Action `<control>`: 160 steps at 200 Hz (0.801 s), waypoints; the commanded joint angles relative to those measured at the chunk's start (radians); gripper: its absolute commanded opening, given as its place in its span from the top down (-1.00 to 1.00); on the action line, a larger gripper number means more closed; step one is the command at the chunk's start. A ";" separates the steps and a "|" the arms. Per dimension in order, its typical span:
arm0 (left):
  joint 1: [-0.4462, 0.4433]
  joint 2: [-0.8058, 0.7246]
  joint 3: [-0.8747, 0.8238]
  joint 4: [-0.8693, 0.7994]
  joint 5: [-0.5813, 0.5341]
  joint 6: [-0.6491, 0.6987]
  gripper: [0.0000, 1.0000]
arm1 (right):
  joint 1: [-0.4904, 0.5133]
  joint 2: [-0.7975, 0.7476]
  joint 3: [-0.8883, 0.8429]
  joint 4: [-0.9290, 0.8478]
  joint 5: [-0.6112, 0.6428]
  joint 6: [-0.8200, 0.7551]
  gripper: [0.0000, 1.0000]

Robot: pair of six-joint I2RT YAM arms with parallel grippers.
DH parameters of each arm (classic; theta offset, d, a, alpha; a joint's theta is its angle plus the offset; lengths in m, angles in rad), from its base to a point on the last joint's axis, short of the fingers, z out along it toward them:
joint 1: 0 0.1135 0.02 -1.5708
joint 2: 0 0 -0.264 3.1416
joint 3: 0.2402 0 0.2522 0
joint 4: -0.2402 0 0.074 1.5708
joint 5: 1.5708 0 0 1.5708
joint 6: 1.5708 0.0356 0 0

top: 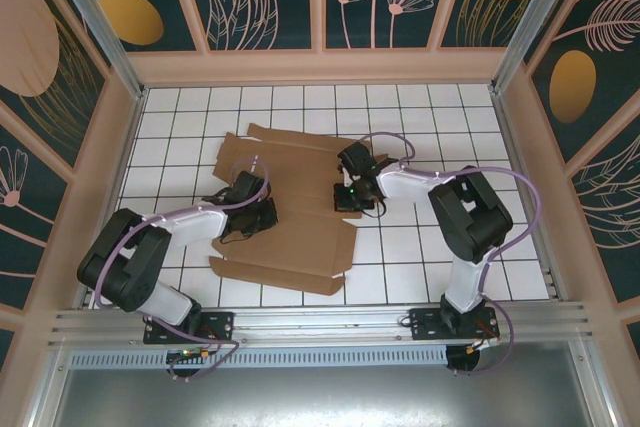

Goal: Fold the paper box

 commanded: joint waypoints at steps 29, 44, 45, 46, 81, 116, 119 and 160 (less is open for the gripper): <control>-0.005 0.173 0.123 -0.072 -0.029 0.083 1.00 | -0.007 -0.051 -0.170 0.005 0.031 0.020 1.00; -0.001 0.240 0.179 -0.105 -0.058 0.106 1.00 | 0.008 -0.105 -0.230 0.011 0.015 0.046 1.00; -0.002 0.244 0.183 -0.108 -0.060 0.108 1.00 | 0.010 -0.109 -0.235 0.011 0.014 0.047 1.00; -0.002 0.246 0.186 -0.110 -0.063 0.110 1.00 | 0.011 -0.112 -0.239 0.012 0.013 0.048 1.00; 0.003 0.335 0.325 -0.157 -0.117 0.149 1.00 | 0.091 -0.198 -0.340 0.058 -0.112 0.112 0.96; 0.010 0.471 0.512 -0.207 -0.154 0.211 1.00 | 0.161 -0.203 -0.278 0.142 -0.269 0.116 0.68; 0.012 0.486 0.529 -0.215 -0.152 0.216 1.00 | 0.162 -0.206 -0.272 0.148 -0.281 0.116 0.63; 0.016 0.452 0.619 -0.218 -0.142 0.253 1.00 | -0.003 -0.361 -0.222 0.163 -0.335 0.129 -0.36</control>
